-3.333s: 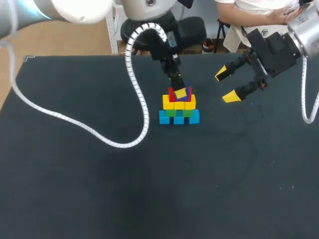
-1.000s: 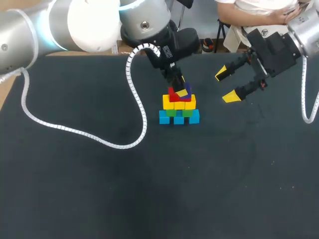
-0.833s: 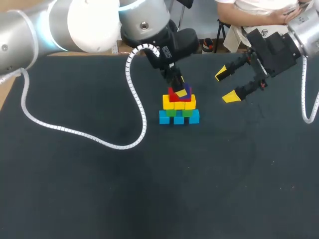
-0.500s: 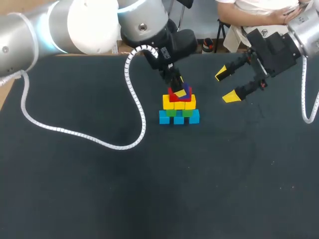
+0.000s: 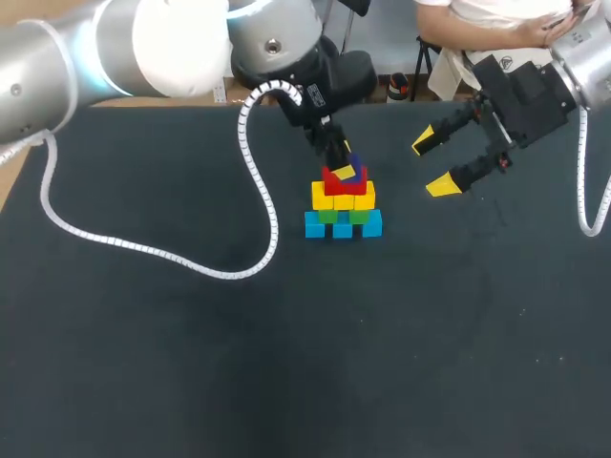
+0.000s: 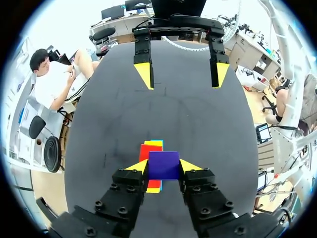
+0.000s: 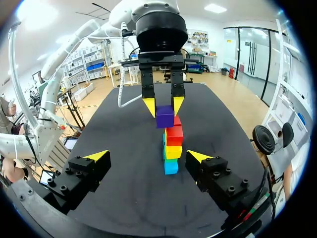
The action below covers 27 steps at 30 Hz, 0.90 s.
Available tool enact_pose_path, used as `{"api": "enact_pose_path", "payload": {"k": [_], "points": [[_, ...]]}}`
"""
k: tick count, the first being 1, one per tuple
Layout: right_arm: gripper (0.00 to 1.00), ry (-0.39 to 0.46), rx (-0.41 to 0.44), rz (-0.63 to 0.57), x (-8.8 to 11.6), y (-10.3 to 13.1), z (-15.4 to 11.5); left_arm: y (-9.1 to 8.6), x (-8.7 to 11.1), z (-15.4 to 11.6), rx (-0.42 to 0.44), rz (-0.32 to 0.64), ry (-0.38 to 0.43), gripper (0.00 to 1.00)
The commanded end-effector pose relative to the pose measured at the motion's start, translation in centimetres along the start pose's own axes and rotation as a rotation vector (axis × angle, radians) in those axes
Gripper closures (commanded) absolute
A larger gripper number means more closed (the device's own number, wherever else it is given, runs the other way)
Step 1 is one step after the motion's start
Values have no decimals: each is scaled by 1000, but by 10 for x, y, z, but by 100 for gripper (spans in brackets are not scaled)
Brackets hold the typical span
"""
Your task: Place the blue cubes, place green cubes on the blue cubes, place the yellow cubes on the green cubes, then place the red cubes on the yellow cubes, and place purple cube on the red cubes.
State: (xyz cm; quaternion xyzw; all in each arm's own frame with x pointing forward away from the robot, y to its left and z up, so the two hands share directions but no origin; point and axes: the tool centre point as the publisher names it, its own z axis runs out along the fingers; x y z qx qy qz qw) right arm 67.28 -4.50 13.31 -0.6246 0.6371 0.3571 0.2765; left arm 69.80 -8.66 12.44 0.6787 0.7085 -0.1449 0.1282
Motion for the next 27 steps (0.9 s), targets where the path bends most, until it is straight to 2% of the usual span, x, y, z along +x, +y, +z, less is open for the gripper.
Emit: {"api": "enact_pose_path", "payload": {"k": [1,27], "points": [[0,-1,3,-1,0,1,0,9,-3,2,10,6,9,100],[0,-1,3,-1,0,1,0,14,7,3,16,-12,23,100]]}}
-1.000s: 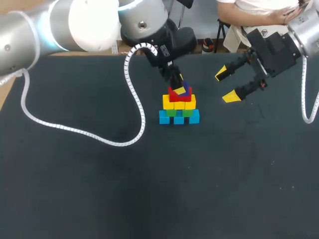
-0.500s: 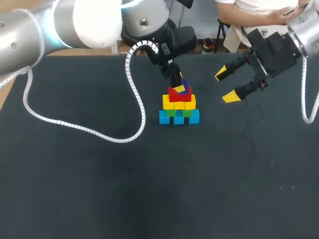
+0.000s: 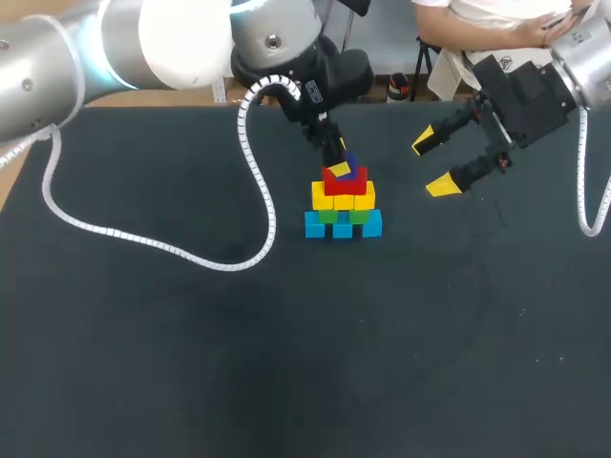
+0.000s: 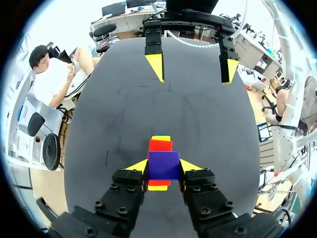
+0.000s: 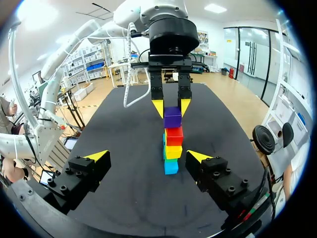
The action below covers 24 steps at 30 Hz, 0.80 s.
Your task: Place the blue cubes, place green cubes on the blue cubes, place the yellow cubes on the green cubes, then place the red cubes on the yellow cubes, and place purple cube on the red cubes.
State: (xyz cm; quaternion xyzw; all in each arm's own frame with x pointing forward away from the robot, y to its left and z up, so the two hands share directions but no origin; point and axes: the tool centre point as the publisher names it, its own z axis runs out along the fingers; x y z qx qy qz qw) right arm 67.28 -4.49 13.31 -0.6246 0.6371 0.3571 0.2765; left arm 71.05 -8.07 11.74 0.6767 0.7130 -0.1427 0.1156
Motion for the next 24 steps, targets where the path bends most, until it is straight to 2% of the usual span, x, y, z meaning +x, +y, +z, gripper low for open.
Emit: {"api": "enact_pose_path", "payload": {"k": [1,24], "points": [[0,-1,3,-1,0,1,0,1,0,-1,4,-1,1,100],[0,-1,3,-1,0,1,0,6,-1,1,8,-15,-10,100]]}}
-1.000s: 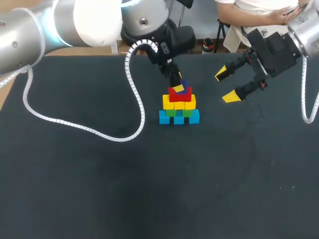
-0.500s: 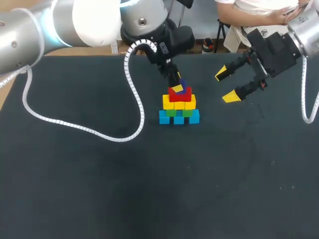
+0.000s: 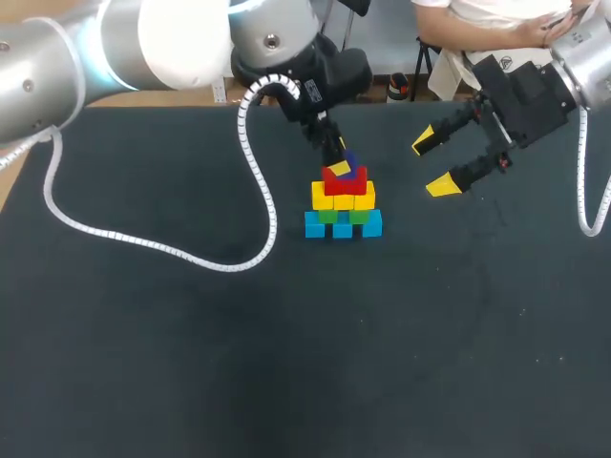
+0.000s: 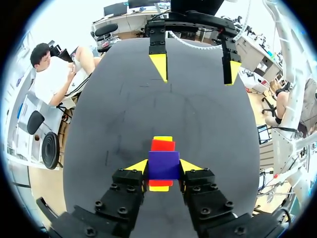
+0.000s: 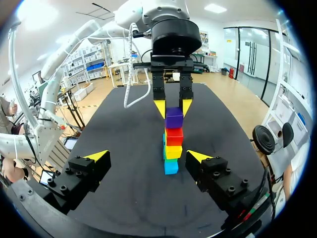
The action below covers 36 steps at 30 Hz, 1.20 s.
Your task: Place the blue cubes, place green cubes on the blue cubes, place the yellow cubes on the green cubes, then place the red cubes on the yellow cubes, and place purple cube on the red cubes.
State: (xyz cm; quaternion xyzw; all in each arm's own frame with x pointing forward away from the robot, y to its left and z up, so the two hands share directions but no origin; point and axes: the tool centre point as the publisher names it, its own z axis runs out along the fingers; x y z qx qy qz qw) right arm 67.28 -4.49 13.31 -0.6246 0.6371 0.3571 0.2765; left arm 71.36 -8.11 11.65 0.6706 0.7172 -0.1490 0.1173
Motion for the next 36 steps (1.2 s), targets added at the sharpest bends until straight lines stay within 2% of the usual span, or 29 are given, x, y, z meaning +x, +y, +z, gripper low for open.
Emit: {"api": "enact_pose_path", "payload": {"k": [1,30,31,33,34,35,36], "points": [[0,-1,3,-1,0,1,0,3,-1,0,3,0,2,100],[0,-1,3,-1,0,1,0,4,-2,2,10,-15,3,100],[0,-1,3,-1,0,1,0,4,-2,2,10,-19,2,88],[0,-1,3,-1,0,1,0,4,-1,2,12,-25,-3,56],[0,-1,3,-1,0,1,0,4,-1,2,13,-28,-1,13],[0,-1,3,-1,0,1,0,4,-2,2,20,-30,-3,0],[0,-1,3,-1,0,1,0,4,-2,2,19,-30,-3,0]]}}
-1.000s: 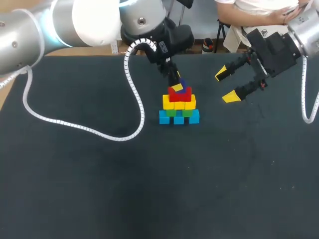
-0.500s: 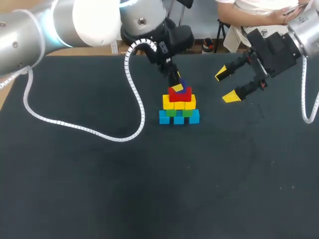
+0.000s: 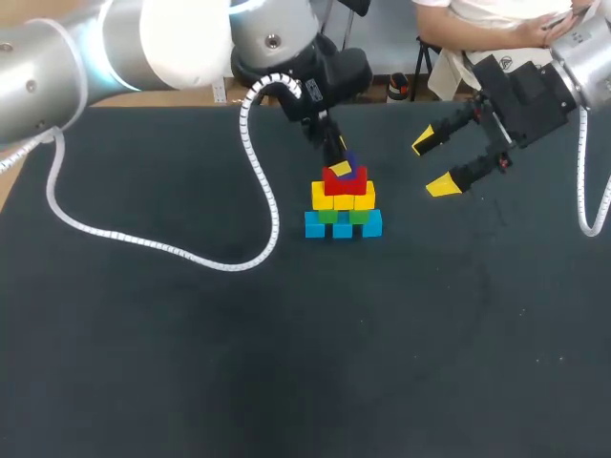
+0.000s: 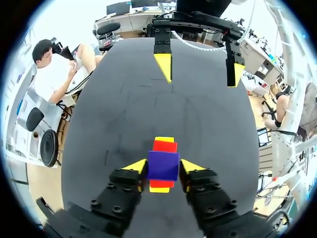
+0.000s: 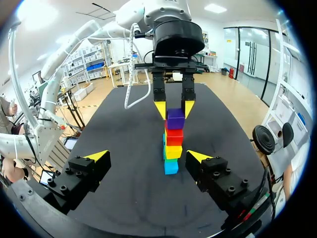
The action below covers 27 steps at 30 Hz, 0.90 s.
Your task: Place the blue cubes, place green cubes on the blue cubes, place the yellow cubes on the green cubes, then place the red cubes on the yellow cubes, and place purple cube on the red cubes.
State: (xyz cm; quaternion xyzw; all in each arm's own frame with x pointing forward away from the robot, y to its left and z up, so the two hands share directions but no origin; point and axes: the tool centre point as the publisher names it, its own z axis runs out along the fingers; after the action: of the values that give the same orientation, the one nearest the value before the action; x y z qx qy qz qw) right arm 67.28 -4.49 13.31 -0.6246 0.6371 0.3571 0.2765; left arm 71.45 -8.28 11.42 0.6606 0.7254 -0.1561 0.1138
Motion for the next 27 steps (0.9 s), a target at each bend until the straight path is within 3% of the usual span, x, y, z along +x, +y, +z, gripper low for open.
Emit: {"api": "enact_pose_path", "payload": {"k": [1,12,18,27], "points": [[0,-1,3,-1,0,1,0,3,-1,-1,8,-2,3,0],[0,-1,3,-1,0,1,0,-1,0,-17,23,-49,-73,0],[0,-1,3,-1,0,1,0,-11,0,-29,29,-56,-93,0],[0,-1,3,-1,0,1,0,-11,0,-29,29,-56,-93,0]]}}
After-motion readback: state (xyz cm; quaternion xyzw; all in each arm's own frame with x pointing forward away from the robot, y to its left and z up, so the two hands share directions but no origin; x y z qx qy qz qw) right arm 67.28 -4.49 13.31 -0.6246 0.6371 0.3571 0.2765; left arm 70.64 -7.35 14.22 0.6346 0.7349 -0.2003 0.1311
